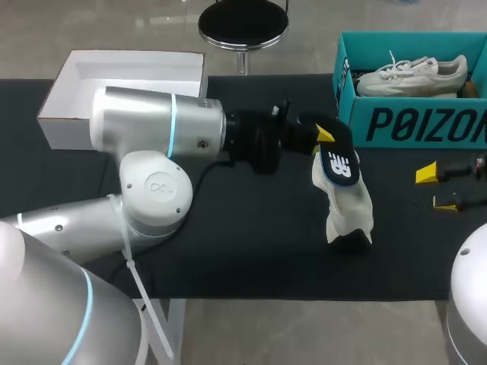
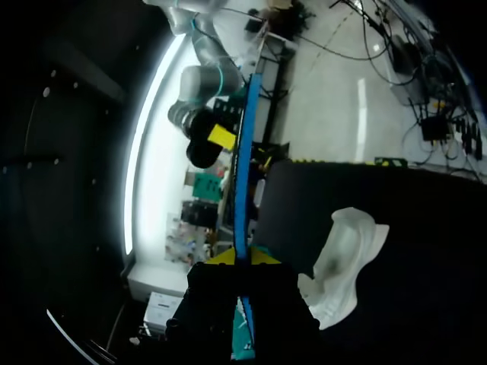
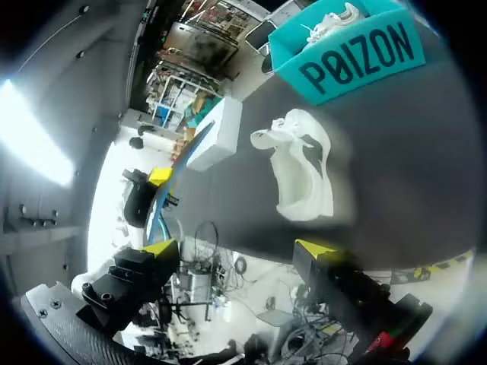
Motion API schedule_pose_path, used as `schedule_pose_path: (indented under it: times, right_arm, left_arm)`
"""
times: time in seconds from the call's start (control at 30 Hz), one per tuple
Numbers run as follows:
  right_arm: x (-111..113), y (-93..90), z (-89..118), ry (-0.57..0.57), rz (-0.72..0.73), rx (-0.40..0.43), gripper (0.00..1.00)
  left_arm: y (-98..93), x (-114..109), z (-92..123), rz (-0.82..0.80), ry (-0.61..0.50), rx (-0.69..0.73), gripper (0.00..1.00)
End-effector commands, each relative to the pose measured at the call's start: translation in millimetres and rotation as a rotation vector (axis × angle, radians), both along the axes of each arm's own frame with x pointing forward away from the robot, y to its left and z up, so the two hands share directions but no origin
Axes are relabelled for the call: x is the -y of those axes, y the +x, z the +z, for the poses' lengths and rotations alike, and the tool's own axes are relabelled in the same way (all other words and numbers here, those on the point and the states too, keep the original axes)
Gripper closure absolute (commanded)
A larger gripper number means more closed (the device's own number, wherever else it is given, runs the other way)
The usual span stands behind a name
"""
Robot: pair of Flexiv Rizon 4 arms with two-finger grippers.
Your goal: Take the shoe out of the shoebox, open the shoe tongue, remove and reinsert the insole, then place the shoe into the shoebox
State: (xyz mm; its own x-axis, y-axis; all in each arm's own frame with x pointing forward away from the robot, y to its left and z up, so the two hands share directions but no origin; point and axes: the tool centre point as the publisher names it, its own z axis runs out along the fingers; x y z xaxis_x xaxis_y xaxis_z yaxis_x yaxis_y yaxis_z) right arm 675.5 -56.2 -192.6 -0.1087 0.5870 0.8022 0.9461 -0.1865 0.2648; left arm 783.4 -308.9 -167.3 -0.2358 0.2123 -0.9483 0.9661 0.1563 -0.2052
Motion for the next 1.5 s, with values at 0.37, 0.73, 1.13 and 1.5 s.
schedule_pose_path:
  times: [0.37, 0.73, 1.13, 1.5]
  right_arm:
    - [54.6, -51.5, 58.7, -0.436, 0.493, 0.317, 0.00]
    - [49.9, -47.9, 57.9, -0.434, 0.520, 0.347, 0.00]
    - [37.5, -33.8, 52.6, -0.448, 0.446, 0.362, 0.00]
    - [37.5, -33.8, 52.6, -0.448, 0.446, 0.362, 0.00]
  left_arm:
    - [-16.0, 7.1, 3.1, -0.040, 0.021, -0.022, 1.00]
    - [-13.2, 9.3, 6.6, -0.062, 0.023, -0.008, 1.00]
    - [-13.6, -1.8, 6.7, -0.065, 0.040, -0.006, 1.00]
    - [-33.7, -12.7, 19.3, -0.118, 0.028, -0.057, 1.00]
